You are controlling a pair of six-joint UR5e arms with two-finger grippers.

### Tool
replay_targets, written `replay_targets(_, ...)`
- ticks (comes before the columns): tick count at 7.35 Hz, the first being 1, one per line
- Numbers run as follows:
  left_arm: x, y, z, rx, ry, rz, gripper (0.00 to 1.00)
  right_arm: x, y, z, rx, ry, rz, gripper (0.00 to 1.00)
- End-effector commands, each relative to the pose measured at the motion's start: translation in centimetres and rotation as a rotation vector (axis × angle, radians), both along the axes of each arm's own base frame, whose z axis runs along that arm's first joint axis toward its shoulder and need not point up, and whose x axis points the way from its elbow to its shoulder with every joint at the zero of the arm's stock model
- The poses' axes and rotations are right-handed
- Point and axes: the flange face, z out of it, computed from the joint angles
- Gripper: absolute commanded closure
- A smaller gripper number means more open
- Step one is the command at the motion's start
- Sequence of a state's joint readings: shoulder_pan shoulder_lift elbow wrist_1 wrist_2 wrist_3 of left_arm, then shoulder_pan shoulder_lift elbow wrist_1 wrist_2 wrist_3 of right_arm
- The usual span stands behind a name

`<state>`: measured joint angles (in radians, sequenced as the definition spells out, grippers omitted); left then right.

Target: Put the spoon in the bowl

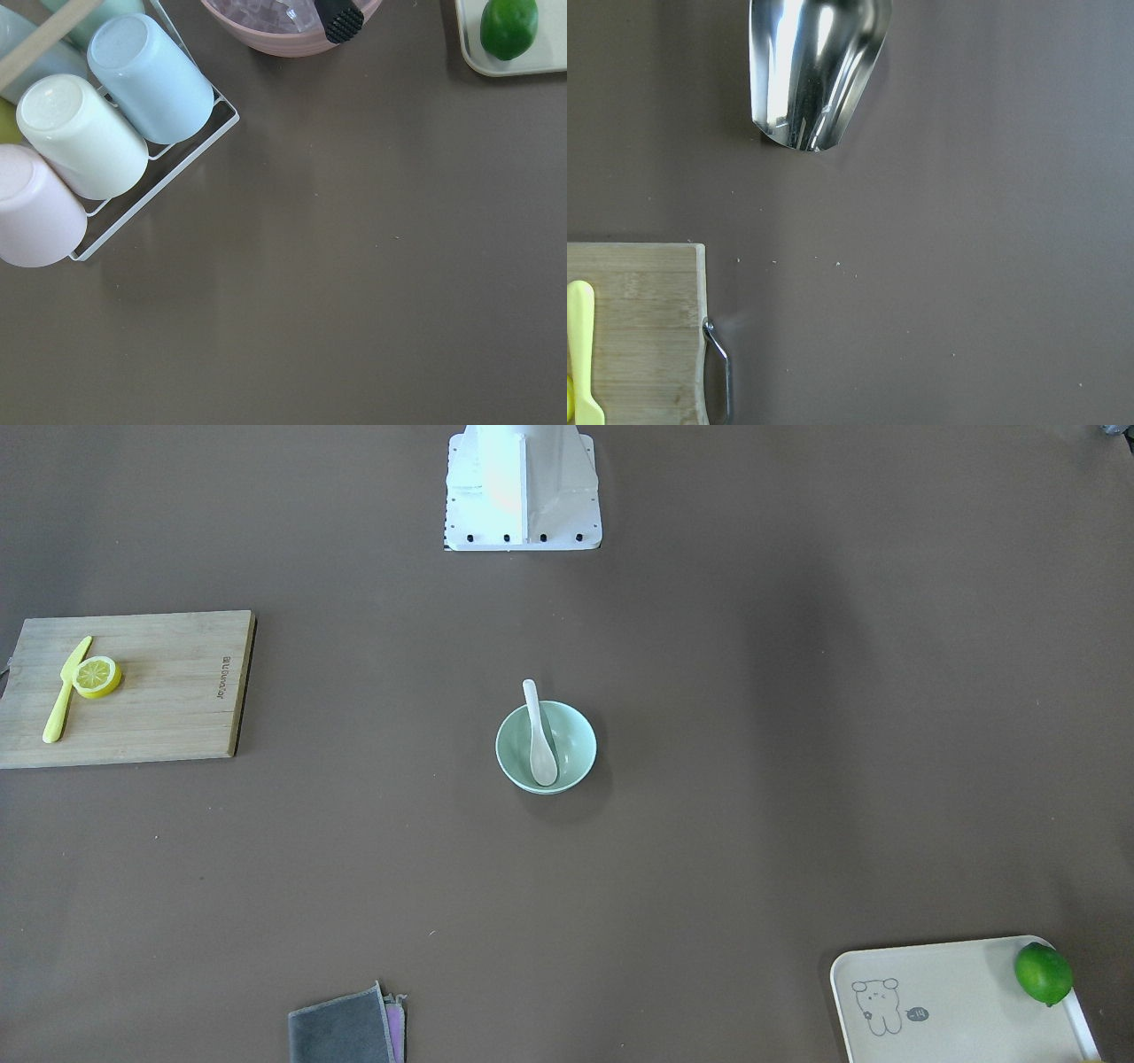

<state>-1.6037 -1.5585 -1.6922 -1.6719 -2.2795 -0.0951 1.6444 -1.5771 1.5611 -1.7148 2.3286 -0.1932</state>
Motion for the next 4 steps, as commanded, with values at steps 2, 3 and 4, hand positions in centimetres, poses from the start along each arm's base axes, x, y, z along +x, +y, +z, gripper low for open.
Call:
replay_targets(2, 0.03, -0.02, 0.71, -0.009, 0.000, 0.001, 0.02, 0.02, -0.03, 0.31, 0.011, 0.002, 0.000, 0.00)
replay_targets(3, 0.03, -0.02, 0.79, -0.011, 0.000, 0.001, 0.02, 0.01, -0.03, 0.30, 0.011, 0.001, 0.000, 0.00)
replay_targets(4, 0.03, -0.08, 0.71, -0.009, 0.000, 0.001, 0.02, -0.02, 0.06, 0.72, 0.002, -0.003, 0.000, 0.00)
